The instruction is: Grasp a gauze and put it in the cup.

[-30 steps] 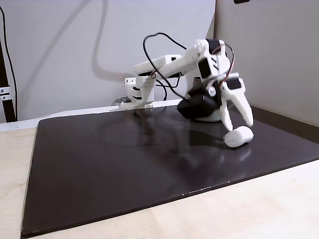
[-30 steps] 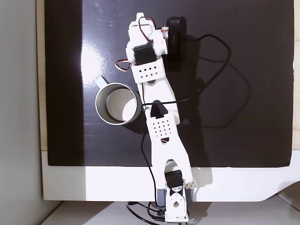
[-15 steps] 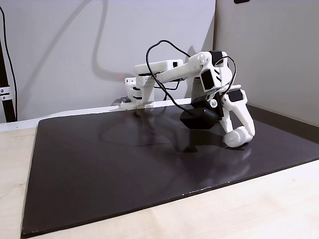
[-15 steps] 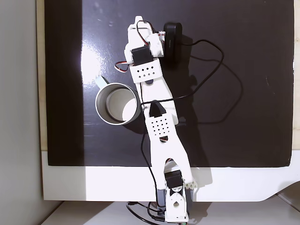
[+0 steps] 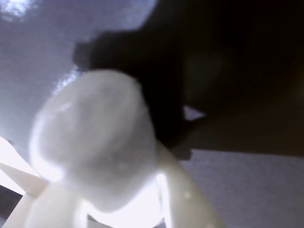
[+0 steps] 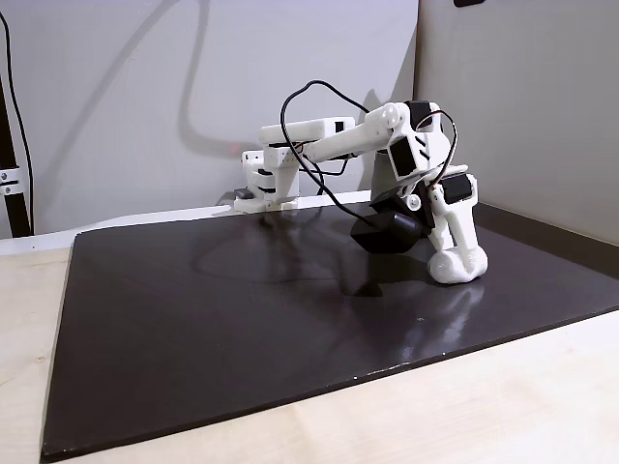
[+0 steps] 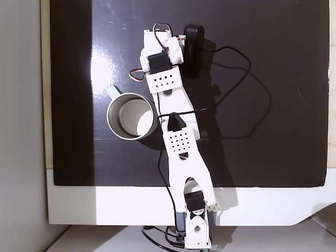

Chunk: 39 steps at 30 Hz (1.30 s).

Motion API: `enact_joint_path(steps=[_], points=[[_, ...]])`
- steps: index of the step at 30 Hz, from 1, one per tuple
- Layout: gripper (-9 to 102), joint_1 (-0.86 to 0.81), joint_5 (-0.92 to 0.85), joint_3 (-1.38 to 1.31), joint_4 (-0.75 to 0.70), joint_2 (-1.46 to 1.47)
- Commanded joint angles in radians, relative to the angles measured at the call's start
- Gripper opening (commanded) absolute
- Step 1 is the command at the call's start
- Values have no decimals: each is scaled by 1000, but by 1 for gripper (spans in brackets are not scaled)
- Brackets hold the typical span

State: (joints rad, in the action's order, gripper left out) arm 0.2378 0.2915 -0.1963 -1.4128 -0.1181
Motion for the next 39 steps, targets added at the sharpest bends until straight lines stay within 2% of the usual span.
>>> enact_joint_path(steps=[1,8,14,28,39], points=[[2,-5,-6,-8,-14,-3],[1,-9,-6,-17,-23,-14],[0,-2,2,-8,-95,-143],[0,9,11,405,-245,-827],[0,52,-11,885,-314,-1388]])
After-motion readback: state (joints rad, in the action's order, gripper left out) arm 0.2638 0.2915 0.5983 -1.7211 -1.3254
